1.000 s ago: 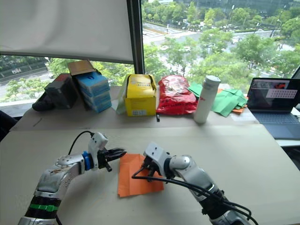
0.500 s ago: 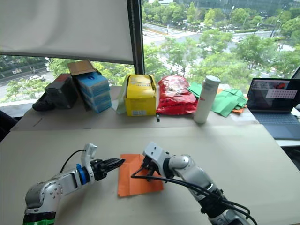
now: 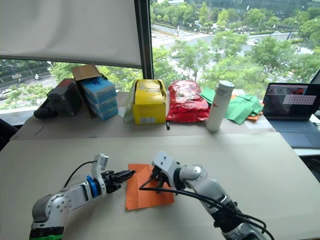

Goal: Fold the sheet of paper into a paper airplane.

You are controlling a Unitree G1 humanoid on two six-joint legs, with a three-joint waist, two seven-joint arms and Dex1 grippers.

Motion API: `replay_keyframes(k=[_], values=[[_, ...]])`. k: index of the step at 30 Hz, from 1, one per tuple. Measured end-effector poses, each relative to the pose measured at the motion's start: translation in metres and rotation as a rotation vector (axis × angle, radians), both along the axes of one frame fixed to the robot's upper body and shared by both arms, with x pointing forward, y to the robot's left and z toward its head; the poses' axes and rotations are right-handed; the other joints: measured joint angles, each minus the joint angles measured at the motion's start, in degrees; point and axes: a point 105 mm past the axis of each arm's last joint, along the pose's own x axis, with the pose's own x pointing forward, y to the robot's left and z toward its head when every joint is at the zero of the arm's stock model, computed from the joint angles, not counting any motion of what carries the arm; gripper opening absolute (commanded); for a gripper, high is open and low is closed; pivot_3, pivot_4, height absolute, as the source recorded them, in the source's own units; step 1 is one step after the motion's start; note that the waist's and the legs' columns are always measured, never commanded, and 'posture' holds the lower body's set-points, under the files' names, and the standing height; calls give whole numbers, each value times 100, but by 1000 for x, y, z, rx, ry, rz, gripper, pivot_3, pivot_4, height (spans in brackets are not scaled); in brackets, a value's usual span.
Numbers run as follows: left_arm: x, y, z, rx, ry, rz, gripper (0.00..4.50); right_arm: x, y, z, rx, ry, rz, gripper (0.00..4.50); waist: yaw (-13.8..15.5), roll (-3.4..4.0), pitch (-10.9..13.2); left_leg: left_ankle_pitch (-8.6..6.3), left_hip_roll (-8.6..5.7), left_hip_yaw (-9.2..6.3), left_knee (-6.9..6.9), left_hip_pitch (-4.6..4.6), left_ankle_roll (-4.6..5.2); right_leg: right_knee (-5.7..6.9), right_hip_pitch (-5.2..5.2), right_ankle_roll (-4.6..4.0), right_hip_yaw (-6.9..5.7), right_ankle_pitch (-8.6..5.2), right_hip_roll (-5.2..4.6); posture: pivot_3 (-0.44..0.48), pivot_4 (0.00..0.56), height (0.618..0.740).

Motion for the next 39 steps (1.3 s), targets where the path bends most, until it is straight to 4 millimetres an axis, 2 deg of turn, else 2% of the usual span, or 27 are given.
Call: replay_keyframes(k=[6,14,18,23,33,39], values=[[2,-1,1,55,-39,-19,35,0,0,0,1,-1,-1,0,2,0,0,-18,0,0,0,0,-32,-2,0,0,0,0,-2,0,150,740],[4,-13,10,381,-339,-176,35,1,1,0,14,-2,-18,0,-1,2,2,-20,0,0,-6,0,-38,-9,-1,-5,1,2,-25,0,150,740],[0,-19,6,560,-488,-304,35,3,2,0,19,-5,-29,0,2,5,4,-21,0,0,-8,-1,-38,-14,0,-5,0,2,-27,0,150,740],[-2,-23,-3,680,-596,-403,35,4,4,1,29,-8,-45,0,4,9,7,-21,0,0,-9,-2,-35,-15,-2,-5,-3,2,-27,0,150,740],[-2,-27,-5,816,-749,-509,35,16,0,4,33,-95,-113,0,5,13,14,-14,0,0,-10,-3,-18,-16,-3,-5,-6,2,-25,0,150,740],[-2,-27,-4,841,-779,-538,35,26,3,16,97,-222,-117,0,8,18,23,3,0,0,-14,-7,10,-16,-8,-4,-6,2,0,0,150,740]])
